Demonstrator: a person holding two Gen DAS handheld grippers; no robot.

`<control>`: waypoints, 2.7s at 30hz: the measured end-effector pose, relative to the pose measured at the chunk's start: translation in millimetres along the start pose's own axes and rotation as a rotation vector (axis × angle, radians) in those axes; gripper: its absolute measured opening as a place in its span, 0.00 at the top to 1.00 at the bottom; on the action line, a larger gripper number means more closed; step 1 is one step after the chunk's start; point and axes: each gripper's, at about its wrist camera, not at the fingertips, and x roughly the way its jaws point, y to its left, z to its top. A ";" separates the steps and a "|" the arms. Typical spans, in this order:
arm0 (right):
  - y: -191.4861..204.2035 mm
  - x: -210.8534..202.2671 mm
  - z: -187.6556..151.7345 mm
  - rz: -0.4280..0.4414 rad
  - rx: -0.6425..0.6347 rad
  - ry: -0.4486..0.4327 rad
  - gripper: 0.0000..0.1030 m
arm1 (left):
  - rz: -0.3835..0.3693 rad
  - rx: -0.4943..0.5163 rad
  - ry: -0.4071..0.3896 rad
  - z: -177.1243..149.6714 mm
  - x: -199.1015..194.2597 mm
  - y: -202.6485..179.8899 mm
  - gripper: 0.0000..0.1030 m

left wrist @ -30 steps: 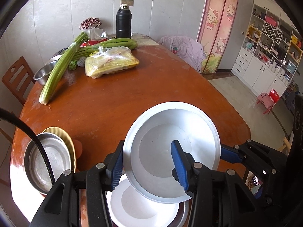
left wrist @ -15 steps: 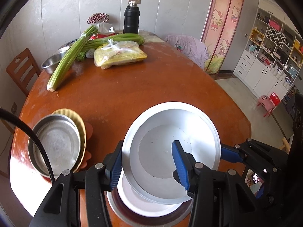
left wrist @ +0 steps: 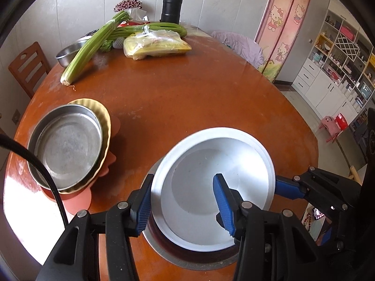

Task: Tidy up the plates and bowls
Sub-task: 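Lift the second paper bowl with the left tool and carry it over the basin, then lower the second bowl into the first paper bowl and open the left tool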

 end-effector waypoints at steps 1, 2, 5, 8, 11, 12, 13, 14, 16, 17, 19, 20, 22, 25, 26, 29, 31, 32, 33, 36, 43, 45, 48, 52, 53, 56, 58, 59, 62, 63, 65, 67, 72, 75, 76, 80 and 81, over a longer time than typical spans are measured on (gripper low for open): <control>0.7 0.6 -0.5 -0.008 -0.005 0.002 0.47 | 0.001 -0.001 0.003 -0.3 1.5 0.6 0.52; 1.8 1.4 -1.4 -0.015 -0.011 0.003 0.47 | 0.003 0.001 0.004 -1.3 2.5 1.0 0.52; 3.6 1.9 -3.1 -0.027 -0.023 -0.001 0.47 | 0.027 0.005 0.004 -1.8 4.6 2.0 0.52; 2.7 1.5 -2.6 -0.045 -0.028 -0.007 0.47 | 0.035 0.000 -0.005 -1.9 4.5 5.6 0.52; 0.5 0.2 -1.6 -0.060 -0.026 -0.020 0.47 | 0.038 0.003 -0.020 -1.3 1.5 7.7 0.52; -0.2 -0.9 -1.2 -0.066 -0.026 -0.026 0.47 | 0.039 0.005 -0.027 -1.1 0.0 8.2 0.51; -1.8 -2.4 -0.8 -0.075 -0.026 -0.034 0.47 | 0.037 0.005 -0.030 -0.9 -1.1 8.8 0.50; -2.9 -3.2 0.0 -0.080 -0.022 -0.036 0.47 | 0.034 0.004 -0.032 -0.5 -2.1 10.0 0.50; -6.4 -5.7 0.8 -0.094 -0.014 -0.046 0.47 | 0.031 -0.001 -0.041 -0.3 -4.2 12.2 0.49; -9.1 -6.6 1.5 -0.098 -0.006 -0.049 0.47 | 0.033 -0.003 -0.044 -0.1 -5.1 13.6 0.49; -13.6 -8.0 3.0 -0.109 0.005 -0.053 0.47 | 0.031 -0.011 -0.048 1.0 -6.8 16.9 0.49; -14.4 -9.1 2.9 -0.113 0.010 -0.054 0.47 | 0.030 -0.015 -0.052 1.2 -8.1 18.1 0.49; -19.2 -10.4 4.2 -0.122 0.025 -0.059 0.47 | 0.028 -0.024 -0.061 1.5 -11.2 21.9 0.49; -24.9 -12.8 5.1 -0.128 0.043 -0.066 0.47 | 0.031 -0.041 -0.075 1.8 -16.1 28.5 0.47; -25.4 -12.5 5.2 -0.127 0.044 -0.067 0.47 | 0.028 -0.046 -0.079 1.8 -17.2 31.6 0.47; -30.3 -10.8 7.6 -0.133 0.060 -0.066 0.47 | 0.036 -0.054 -0.077 0.9 -16.7 36.4 0.46; -33.6 -10.1 7.8 -0.132 0.077 -0.066 0.46 | 0.034 -0.065 -0.068 0.7 -13.7 40.7 0.46; -35.8 -9.4 8.5 -0.128 0.086 -0.066 0.46 | 0.028 -0.070 -0.065 0.7 -12.4 42.3 0.45; -36.9 -8.9 9.4 -0.124 0.091 -0.066 0.46 | 0.025 -0.075 -0.062 0.5 -11.5 43.7 0.45; -39.0 -5.6 12.4 -0.123 0.098 -0.065 0.46 | 0.028 -0.074 -0.058 0.9 -8.5 43.8 0.45; -38.8 -5.3 9.8 -0.085 0.093 -0.061 0.45 | 0.010 -0.079 -0.046 -3.0 -4.3 44.9 0.44; -39.2 -2.1 8.2 -0.074 0.097 -0.043 0.45 | 0.002 -0.083 -0.036 -4.6 -1.4 45.0 0.44; -41.0 3.5 5.0 -0.059 0.110 -0.016 0.45 | -0.009 -0.088 -0.013 -9.4 4.5 43.8 0.44; -43.4 12.5 -2.7 -0.029 0.136 0.028 0.45 | -0.021 -0.091 0.011 -18.2 11.9 43.1 0.42; -43.1 13.7 -4.7 -0.012 0.143 0.036 0.45 | -0.030 -0.096 0.013 -20.0 12.7 43.7 0.41; -43.0 15.8 -8.2 0.029 0.158 0.054 0.43 | -0.041 -0.102 0.023 -22.7 15.4 45.4 0.39; -43.1 17.6 -8.9 0.040 0.168 0.066 0.42 | -0.049 -0.111 0.029 -23.8 18.1 46.3 0.37; -42.7 18.5 -9.1 0.046 0.170 0.070 0.42 | -0.052 -0.111 0.032 -24.3 19.1 46.4 0.36; -43.6 22.8 -9.5 0.074 0.185 0.087 0.41 | -0.067 -0.119 0.048 -26.1 25.1 46.4 0.33; -43.5 23.3 -10.3 0.082 0.189 0.091 0.41 | -0.074 -0.124 0.052 -26.6 26.8 46.7 0.33; -43.6 25.5 -10.0 0.087 0.190 0.097 0.41 | -0.097 -0.139 0.058 -27.6 29.1 48.1 0.32; -43.1 26.8 -10.4 0.093 0.192 0.096 0.41 | -0.135 -0.173 0.075 -29.6 32.7 51.7 0.32; -40.7 28.7 -9.6 0.091 0.178 0.079 0.41 | -0.145 -0.161 0.070 -29.0 36.1 45.4 0.34; -39.4 28.7 -9.3 0.092 0.173 0.070 0.41 | -0.167 -0.148 0.069 -28.0 36.7 37.3 0.43; -40.8 29.4 -9.4 0.098 0.181 0.071 0.41 | -0.162 -0.151 0.067 -27.2 36.8 36.1 0.43; -43.0 30.1 -9.9 0.106 0.190 0.071 0.41 | -0.156 -0.156 0.065 -24.9 36.4 36.0 0.43; -43.5 30.3 -9.5 0.109 0.193 0.072 0.41 | -0.154 -0.158 0.063 -24.2 35.7 36.2 0.43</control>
